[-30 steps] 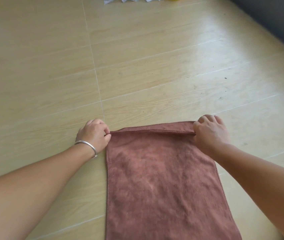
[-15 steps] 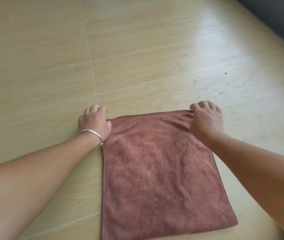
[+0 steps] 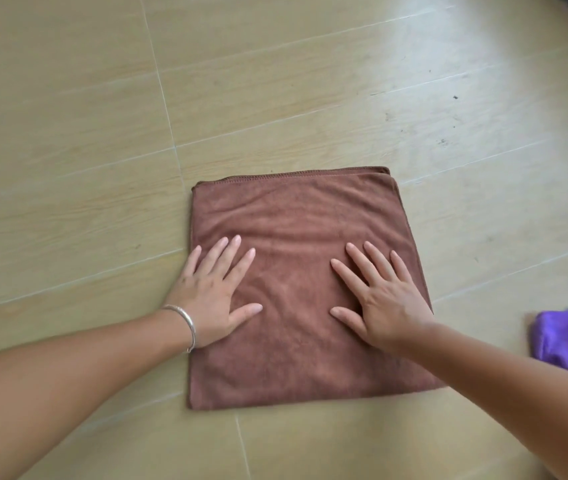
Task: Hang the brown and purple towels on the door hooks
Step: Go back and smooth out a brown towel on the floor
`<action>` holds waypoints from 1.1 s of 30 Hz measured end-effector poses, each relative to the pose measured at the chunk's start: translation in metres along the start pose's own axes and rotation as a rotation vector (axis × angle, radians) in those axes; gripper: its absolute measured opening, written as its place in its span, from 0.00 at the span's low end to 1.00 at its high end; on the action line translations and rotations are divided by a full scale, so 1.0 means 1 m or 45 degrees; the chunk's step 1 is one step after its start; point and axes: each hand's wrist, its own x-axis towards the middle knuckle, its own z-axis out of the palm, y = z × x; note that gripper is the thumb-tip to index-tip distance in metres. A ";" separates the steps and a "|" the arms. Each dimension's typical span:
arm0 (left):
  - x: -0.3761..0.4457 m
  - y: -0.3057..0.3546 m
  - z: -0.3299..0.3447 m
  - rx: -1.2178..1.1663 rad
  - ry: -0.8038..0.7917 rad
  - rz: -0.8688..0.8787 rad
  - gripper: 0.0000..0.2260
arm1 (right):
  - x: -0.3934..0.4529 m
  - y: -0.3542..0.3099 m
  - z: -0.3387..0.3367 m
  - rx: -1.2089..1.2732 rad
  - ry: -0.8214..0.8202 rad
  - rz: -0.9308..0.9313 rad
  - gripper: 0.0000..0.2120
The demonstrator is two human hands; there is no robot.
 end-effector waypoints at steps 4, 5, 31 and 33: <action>0.050 -0.021 -0.026 0.020 -0.047 -0.133 0.36 | 0.050 0.004 -0.016 0.015 0.031 0.088 0.38; 0.057 -0.021 -0.031 0.018 -0.047 -0.156 0.35 | 0.058 0.004 -0.019 0.016 0.032 0.102 0.37; -0.099 0.019 0.024 -0.270 0.529 0.396 0.13 | -0.099 0.016 0.042 0.350 0.543 -0.247 0.14; -0.105 0.026 0.020 -0.292 0.502 0.278 0.14 | -0.104 0.007 0.034 0.376 0.535 -0.092 0.12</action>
